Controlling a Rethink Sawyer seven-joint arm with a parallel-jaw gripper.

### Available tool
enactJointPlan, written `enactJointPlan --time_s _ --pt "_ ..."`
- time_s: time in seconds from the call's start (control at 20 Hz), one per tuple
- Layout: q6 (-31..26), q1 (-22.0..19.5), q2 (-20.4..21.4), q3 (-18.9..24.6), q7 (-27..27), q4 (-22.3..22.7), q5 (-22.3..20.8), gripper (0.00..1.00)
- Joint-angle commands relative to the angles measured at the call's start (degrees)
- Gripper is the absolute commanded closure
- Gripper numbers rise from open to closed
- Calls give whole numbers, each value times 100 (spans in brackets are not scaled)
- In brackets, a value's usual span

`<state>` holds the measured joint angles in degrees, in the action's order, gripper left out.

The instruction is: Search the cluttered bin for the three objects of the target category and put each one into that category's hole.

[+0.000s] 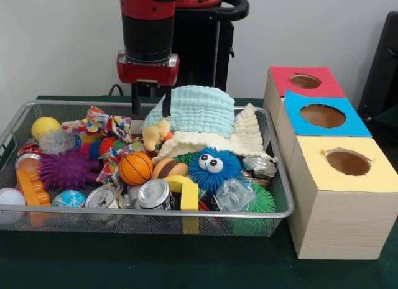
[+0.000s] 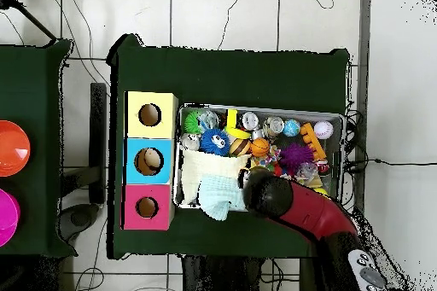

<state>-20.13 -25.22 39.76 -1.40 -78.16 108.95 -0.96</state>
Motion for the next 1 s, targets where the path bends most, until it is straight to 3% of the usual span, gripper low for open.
enactJointPlan --time_s 0.05,0.4,1.0 --pt "64 -14 126 309 -1378 311 399 0" --pt "601 -126 2 497 -1416 582 477 0" --pt "898 -288 -153 662 -1323 649 566 0"
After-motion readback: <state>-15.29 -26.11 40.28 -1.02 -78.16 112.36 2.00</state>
